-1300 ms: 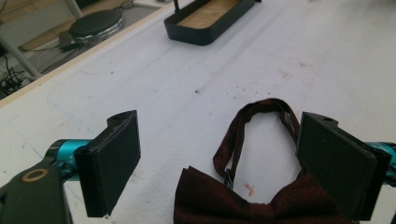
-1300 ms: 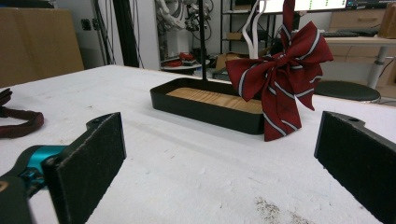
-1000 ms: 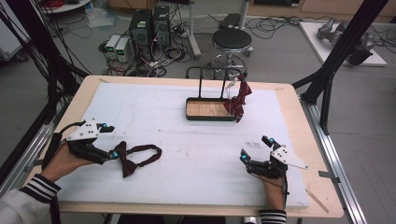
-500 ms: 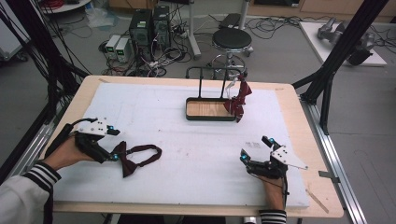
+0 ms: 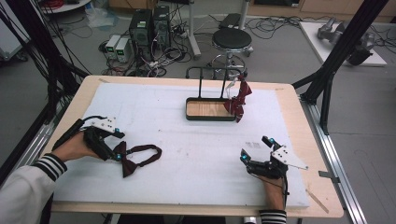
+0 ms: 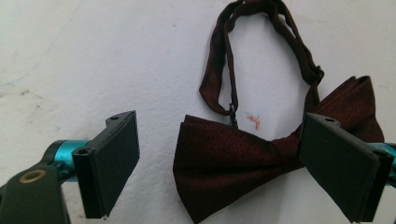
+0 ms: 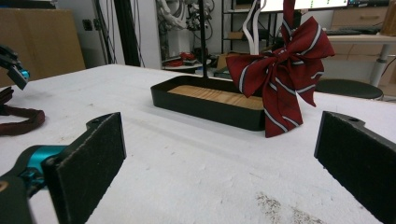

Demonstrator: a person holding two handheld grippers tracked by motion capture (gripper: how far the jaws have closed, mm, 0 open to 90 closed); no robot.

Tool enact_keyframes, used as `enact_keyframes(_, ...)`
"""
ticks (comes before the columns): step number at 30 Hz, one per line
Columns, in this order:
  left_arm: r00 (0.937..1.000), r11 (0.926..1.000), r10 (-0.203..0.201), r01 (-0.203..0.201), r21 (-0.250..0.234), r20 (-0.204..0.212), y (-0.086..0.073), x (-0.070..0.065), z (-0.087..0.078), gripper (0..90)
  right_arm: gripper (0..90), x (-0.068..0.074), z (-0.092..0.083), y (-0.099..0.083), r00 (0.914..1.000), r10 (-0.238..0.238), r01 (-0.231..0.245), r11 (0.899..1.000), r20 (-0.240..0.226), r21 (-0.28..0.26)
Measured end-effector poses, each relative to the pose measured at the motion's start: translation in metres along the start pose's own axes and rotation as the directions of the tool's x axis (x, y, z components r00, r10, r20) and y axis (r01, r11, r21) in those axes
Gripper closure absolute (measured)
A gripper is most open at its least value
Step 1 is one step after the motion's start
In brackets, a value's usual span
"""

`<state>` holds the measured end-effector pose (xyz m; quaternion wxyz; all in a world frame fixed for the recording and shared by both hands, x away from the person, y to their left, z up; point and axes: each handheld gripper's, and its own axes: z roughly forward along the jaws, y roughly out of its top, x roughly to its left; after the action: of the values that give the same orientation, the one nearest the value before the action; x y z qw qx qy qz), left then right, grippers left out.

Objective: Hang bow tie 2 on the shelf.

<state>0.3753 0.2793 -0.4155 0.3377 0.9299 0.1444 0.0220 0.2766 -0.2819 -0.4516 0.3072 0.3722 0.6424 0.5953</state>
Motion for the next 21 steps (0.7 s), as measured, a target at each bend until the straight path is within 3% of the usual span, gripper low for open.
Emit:
enact_keyframes(9, 0.9984, 0.9997, -0.015, 0.014, 0.018, 0.054, -0.0023, 0.0046, 0.0030, 15.0, 1.1, -0.0005, -0.0001, -0.0001, 1.0000, 0.004, -0.004, 1.000, 0.000, -0.001)
enact_keyframes(16, 0.9949, 0.9998, 0.005, -0.007, 0.021, 0.101, -0.0026, 0.0039, 0.0021, 28.6, 1.1, -0.0004, -0.0001, -0.0001, 1.0000, 0.002, -0.002, 1.000, 0.002, -0.001)
enact_keyframes(21, 0.9949, 0.9988, -0.006, 0.001, 0.049, 0.101, -0.0042, 0.0041, 0.0025, 34.2, 1.1, -0.0003, 0.0000, -0.0001, 1.0000, -0.001, 0.001, 1.000, 0.000, -0.002)
